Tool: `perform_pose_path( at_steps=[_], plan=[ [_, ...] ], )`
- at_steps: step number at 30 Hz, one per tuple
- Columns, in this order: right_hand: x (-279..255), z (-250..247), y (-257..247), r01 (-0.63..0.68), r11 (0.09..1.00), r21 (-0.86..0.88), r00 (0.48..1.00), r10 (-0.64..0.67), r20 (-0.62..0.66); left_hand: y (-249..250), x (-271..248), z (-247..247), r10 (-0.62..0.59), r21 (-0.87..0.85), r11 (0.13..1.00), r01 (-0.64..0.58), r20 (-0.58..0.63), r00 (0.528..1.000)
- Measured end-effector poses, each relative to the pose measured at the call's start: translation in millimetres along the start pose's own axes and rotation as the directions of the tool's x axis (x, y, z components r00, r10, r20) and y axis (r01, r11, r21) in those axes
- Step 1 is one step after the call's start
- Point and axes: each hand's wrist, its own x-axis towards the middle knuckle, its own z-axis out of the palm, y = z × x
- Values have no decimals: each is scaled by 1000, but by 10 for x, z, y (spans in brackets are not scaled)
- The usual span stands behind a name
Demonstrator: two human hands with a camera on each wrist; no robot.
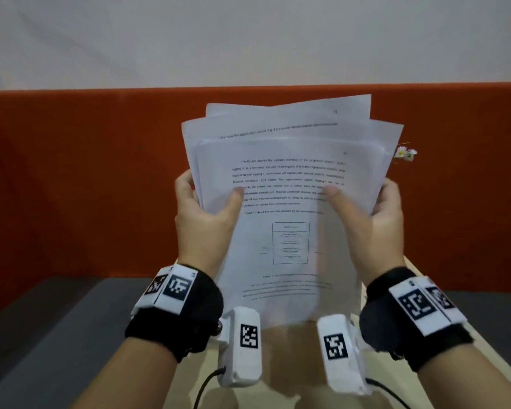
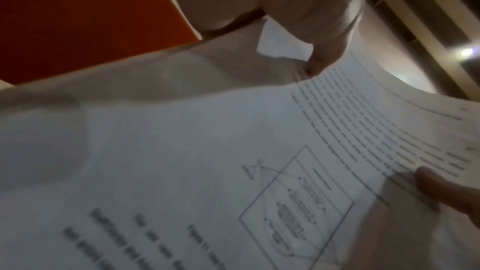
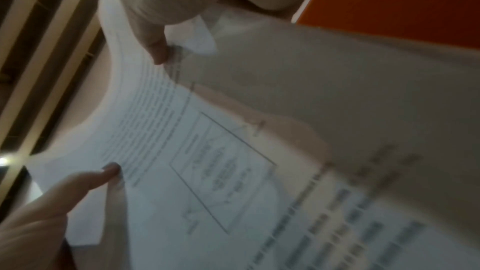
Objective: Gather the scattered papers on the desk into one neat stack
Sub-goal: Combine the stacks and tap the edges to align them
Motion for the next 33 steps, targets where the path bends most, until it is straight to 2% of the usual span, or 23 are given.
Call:
perform_pose_path(
  at_steps=[3, 6, 10, 14, 18, 21, 23, 24, 26, 27, 28, 29, 30, 31, 32, 33],
  plan=[
    [-66, -34, 125, -91, 996, -16, 994, 92, 67, -75, -94, -5, -93, -9, 996, 94, 44, 995],
    [-43, -14, 128, -79, 997, 9, 994, 78, 72, -74, -143, 18, -102, -12, 995, 103, 57, 993],
    [4, 14, 88, -52, 998, 34, 996, 49, 68, 41, -71, 24, -36, -39, 999, 36, 6, 999],
    [27, -11, 60, -28, 998, 59, 998, 24, 57, 147, -5, 8, 28, 7, 1000, -28, 31, 999],
    [27, -13, 43, -46, 997, 67, 988, 36, 147, 218, 38, 3, 80, 41, 996, -82, 36, 996],
    [54, -18, 43, -67, 996, 55, 986, 57, 159, 397, 116, -24, 156, 79, 985, -150, -62, 986],
    [69, -38, 44, -71, 996, 57, 984, 61, 166, 593, 177, -46, 298, 239, 935, -263, -124, 947],
    [71, -39, 35, -73, 996, 58, 982, 62, 177, 693, 205, -41, 401, 363, 866, -343, -97, 911],
    [69, -36, 26, -81, 995, 59, 978, 68, 195, 904, 199, 42, 541, 592, 652, -473, 74, 838],
    [67, -31, 20, -92, 994, 62, 976, 77, 202, 996, 177, 113, 535, 655, 547, -521, 205, 819],
    [62, -27, 11, -103, 993, 63, 975, 88, 204, 1063, 158, 191, 478, 658, 475, -584, 365, 799],
    [58, -25, 4, -103, 993, 59, 975, 89, 205, 1101, 141, 267, 384, 613, 435, -659, 536, 752],
    [54, -23, -7, -93, 994, 48, 975, 81, 209, 1117, 134, 332, 282, 548, 416, -726, 681, 676],
    [54, -25, -12, -79, 996, 35, 975, 70, 213, 1122, 136, 377, 218, 489, 406, -772, 769, 601],
    [56, -27, -15, -75, 997, 28, 976, 67, 208, 1131, 136, 402, 223, 447, 402, -799, 799, 558],
    [59, -29, -15, -81, 996, 30, 977, 73, 201, 1142, 148, 418, 276, 428, 400, -810, 787, 552]
  ],
)
